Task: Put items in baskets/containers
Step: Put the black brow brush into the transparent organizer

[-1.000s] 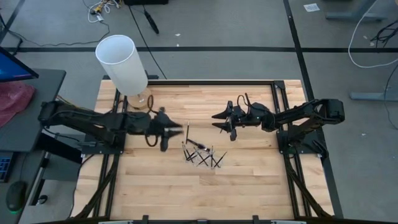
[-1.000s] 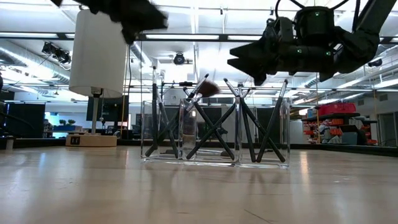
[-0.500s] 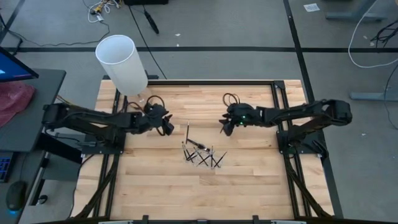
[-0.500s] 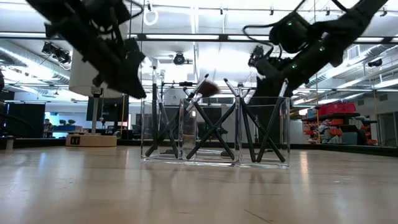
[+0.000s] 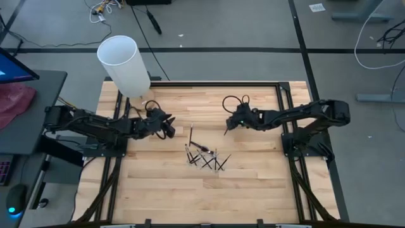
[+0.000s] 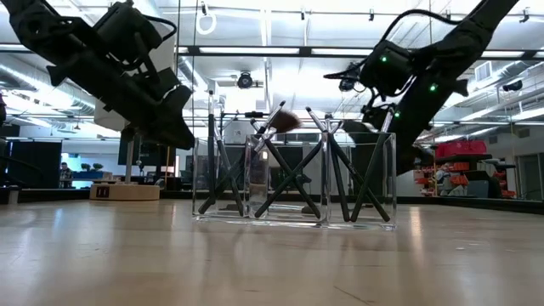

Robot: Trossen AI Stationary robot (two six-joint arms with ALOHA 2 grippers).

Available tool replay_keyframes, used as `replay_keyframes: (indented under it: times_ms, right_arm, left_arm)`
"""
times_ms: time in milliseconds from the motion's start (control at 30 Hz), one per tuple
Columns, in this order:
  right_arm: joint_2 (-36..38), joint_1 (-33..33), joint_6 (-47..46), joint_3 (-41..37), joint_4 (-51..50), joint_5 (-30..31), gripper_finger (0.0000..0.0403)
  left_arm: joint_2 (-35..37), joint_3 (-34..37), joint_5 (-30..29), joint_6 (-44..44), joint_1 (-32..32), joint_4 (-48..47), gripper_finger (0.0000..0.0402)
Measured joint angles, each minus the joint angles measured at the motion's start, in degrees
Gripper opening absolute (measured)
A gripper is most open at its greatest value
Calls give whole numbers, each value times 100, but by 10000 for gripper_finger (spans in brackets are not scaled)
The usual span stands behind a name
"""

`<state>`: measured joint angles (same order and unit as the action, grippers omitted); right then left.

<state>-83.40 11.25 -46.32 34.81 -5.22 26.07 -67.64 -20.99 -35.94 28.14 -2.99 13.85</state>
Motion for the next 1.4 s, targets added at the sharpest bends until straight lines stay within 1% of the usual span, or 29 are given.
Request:
replay_keyframes:
  times_ms: [67, 233, 400, 467, 567, 667, 800, 967, 1067, 1167, 1200, 1267, 1400]
  right_arm:
    - [-242, -2, -36, 2, 340, -1, 268]
    - [-913, 15, -405, -4, 405, -160, 245]
    - [-1421, -9, -410, 24, 827, 33, 223]
    - [-1459, -13, -165, 16, 966, 30, 211]
    - [-1472, 10, 433, 3, 1175, -168, 192]
    - [-1483, 83, 1104, 0, 1382, -527, 173]
    - [-1481, 201, 1691, 4, 1428, -885, 150]
    - [-1484, 312, 2379, 4, 1522, -1344, 136]
    - [-1488, 404, 2705, 2, 1651, -1798, 144]
    - [-1490, 572, 3032, 2, 1780, -2446, 170]
    - [-1490, 603, 3156, 2, 1806, -2578, 182]
    - [-1492, 608, 3331, -2, 1874, -2577, 204]
    - [-1500, 562, 3194, -11, 2073, -2176, 238]
  left_arm:
    - [0, 2, 15, -11, 42, 15, 115]
    - [0, 2, 17, -24, 188, 15, 115]
    - [0, 2, -22, -25, 282, 16, 115]
    - [0, 2, -28, -25, 293, 62, 115]
    - [0, 2, -31, -24, 292, 163, 115]
    - [0, 2, -35, -22, 292, 278, 115]
    - [0, 2, -39, -17, 292, 406, 115]
    - [0, 2, -39, 17, 292, 466, 115]
    - [0, 2, -37, 17, 292, 529, 115]
    - [0, 2, -35, 20, 292, 527, 115]
    - [0, 2, -36, 20, 292, 526, 115]
    - [0, 2, -37, 22, 292, 527, 115]
    - [0, 2, -39, 28, 292, 525, 115]
